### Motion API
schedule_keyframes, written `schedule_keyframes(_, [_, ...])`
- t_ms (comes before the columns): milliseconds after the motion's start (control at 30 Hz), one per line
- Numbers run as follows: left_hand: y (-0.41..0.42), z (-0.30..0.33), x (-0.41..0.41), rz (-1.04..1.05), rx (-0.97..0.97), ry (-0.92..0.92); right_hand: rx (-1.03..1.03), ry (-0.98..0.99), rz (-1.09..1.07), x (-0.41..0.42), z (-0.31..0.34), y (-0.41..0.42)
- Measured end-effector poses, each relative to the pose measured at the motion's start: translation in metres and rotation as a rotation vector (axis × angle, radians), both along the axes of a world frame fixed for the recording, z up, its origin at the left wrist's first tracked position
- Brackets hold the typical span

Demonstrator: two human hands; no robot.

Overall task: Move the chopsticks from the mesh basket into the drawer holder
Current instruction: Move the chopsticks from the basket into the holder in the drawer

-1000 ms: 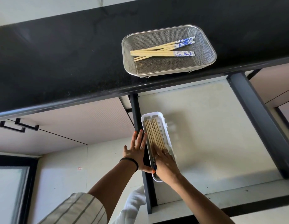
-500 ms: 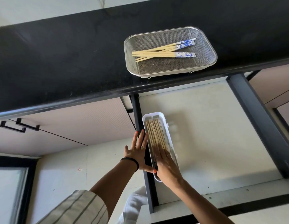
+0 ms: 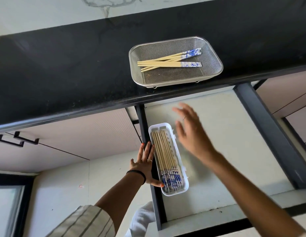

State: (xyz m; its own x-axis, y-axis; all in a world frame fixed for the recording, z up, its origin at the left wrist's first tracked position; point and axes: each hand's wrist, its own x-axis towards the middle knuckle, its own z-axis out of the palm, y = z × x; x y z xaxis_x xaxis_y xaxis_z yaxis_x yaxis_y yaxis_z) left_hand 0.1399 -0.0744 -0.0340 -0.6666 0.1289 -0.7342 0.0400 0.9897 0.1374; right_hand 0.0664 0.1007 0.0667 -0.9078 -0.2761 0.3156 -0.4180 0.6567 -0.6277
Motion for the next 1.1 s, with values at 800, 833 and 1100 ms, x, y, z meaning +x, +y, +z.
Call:
schedule_keyframes(800, [0.004,-0.002,-0.003,0.004,-0.010,-0.032,0.711,-0.171,0.010,-0.234,0.048,-0.022])
schedule_keyframes(833, [0.005,-0.002,-0.002,0.004,-0.010,-0.030,0.730,-0.145,0.014,-0.233,0.047,-0.023])
schedule_keyframes(1100, [0.005,0.001,-0.003,0.004,-0.015,-0.034,0.833,-0.148,0.053,-0.229,0.045,-0.029])
